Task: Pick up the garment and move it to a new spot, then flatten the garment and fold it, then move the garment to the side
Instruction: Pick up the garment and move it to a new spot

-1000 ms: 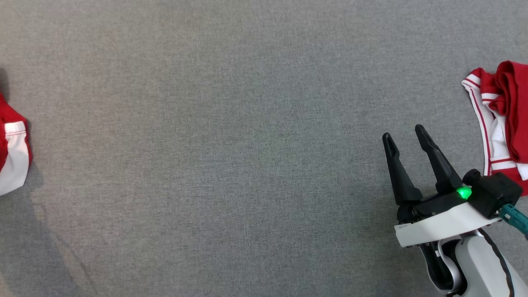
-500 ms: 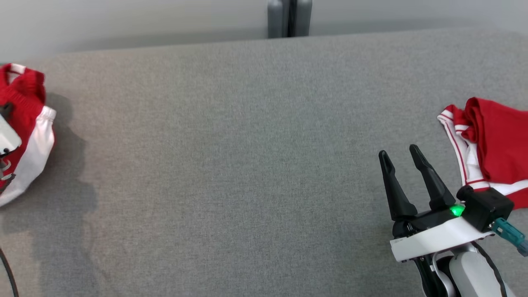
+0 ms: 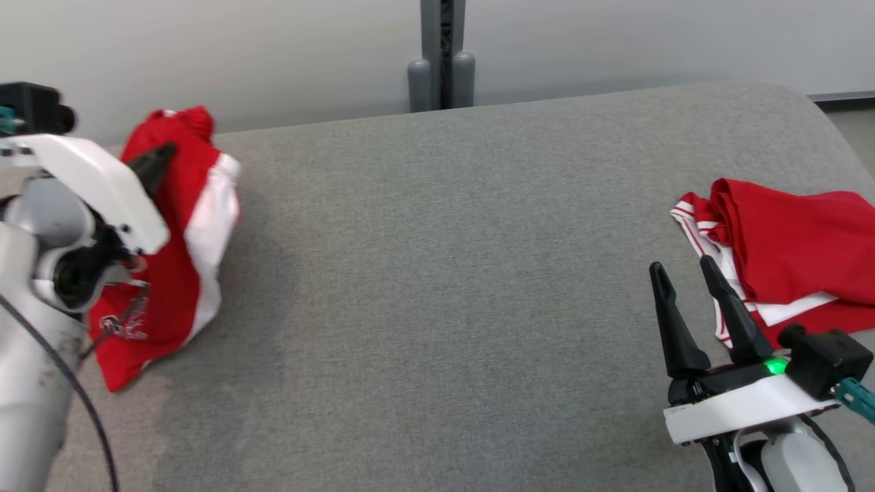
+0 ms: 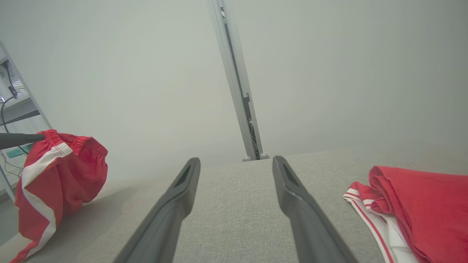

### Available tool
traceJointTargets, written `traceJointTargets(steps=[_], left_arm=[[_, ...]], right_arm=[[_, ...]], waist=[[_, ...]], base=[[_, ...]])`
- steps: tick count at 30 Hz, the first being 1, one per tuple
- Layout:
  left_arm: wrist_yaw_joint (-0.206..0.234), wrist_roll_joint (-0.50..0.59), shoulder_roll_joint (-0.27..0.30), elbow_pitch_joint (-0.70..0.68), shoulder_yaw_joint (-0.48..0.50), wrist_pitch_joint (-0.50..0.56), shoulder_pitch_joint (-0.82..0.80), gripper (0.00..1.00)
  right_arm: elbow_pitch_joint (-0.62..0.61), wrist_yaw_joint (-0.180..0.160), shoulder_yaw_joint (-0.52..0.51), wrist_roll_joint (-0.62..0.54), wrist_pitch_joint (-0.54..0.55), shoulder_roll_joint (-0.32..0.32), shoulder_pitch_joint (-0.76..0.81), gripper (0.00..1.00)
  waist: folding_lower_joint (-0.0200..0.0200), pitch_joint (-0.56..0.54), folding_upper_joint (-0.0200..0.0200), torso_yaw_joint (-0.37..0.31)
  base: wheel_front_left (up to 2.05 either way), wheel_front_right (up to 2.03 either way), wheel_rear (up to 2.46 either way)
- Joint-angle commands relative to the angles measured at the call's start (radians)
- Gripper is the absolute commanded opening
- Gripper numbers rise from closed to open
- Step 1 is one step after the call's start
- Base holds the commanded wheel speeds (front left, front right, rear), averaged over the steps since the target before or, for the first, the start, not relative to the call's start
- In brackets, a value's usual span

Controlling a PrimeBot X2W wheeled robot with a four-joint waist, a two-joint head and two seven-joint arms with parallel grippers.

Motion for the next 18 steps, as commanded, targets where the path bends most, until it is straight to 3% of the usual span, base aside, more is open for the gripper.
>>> traceJointTargets(steps=[1,7,14,18], left_arm=[[-0.004,-0.007,-0.012,-0.021,-0.006,-0.009,0.020,0.00],[-0.003,0.002,-0.112,-0.094,-0.071,-0.049,0.095,0.00],[0.005,0.059,-0.281,-0.004,-0.163,-0.164,0.101,0.00],[0.002,0.089,-0.336,0.078,-0.196,-0.242,0.063,0.00]], right_arm=[[-0.001,0.000,-0.008,-0.005,-0.005,-0.007,0.009,1.00],[-0.003,0.000,-0.028,-0.008,-0.005,-0.020,0.017,1.00],[-0.005,0.000,-0.015,-0.006,-0.005,-0.025,0.011,1.00],[-0.005,0.000,-0.006,-0.004,-0.005,-0.025,-0.002,1.00]], waist=[[0.0000,-0.005,0.0000,-0.013],[0.0000,-0.010,0.0000,-0.062],[0.0000,0.005,0.0000,-0.159],[0.0000,0.029,0.0000,-0.219]], base=[[0.00,0.00,0.00],[0.00,0.00,0.00],[0.00,0.00,0.00],[0.00,0.00,0.00]])
